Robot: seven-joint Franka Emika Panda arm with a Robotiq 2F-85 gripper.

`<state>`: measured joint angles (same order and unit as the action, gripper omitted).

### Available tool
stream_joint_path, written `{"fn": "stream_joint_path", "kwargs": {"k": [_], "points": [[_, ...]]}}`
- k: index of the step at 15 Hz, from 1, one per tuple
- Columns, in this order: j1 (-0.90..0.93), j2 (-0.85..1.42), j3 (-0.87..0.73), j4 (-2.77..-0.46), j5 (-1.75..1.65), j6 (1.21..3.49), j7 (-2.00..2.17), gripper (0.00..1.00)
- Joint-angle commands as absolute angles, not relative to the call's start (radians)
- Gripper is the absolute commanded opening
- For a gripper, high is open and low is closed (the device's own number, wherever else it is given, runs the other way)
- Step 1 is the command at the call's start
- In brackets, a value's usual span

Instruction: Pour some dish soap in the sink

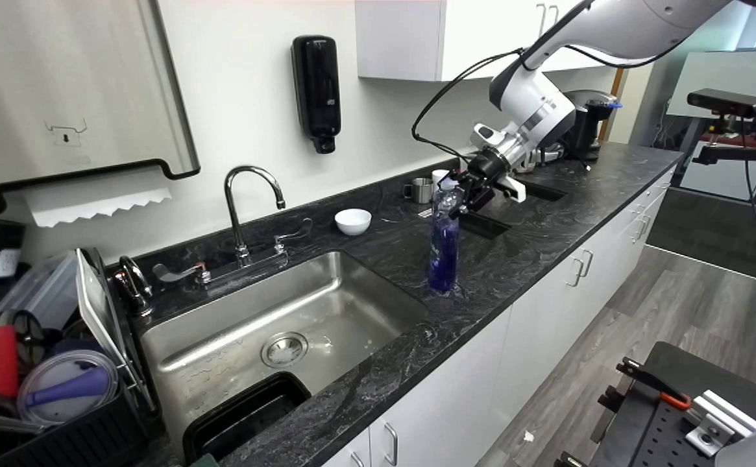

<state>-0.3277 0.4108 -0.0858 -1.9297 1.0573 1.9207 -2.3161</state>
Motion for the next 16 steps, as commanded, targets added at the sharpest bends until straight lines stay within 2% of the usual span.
{"fn": "stream_joint_path", "kwargs": {"k": [1,6,7,9,16], "points": [[-0.331,0.386,-0.104,-1.948,1.095,1.868,-2.383,0.56],[-0.325,0.389,-0.116,-1.945,1.076,1.844,-2.392,0.56],[-0.324,0.391,-0.117,-1.943,1.069,1.837,-2.392,0.95],[-0.322,0.392,-0.118,-1.942,1.069,1.831,-2.387,1.00],[-0.318,0.387,-0.123,-1.934,1.065,1.802,-2.384,1.00]]}}
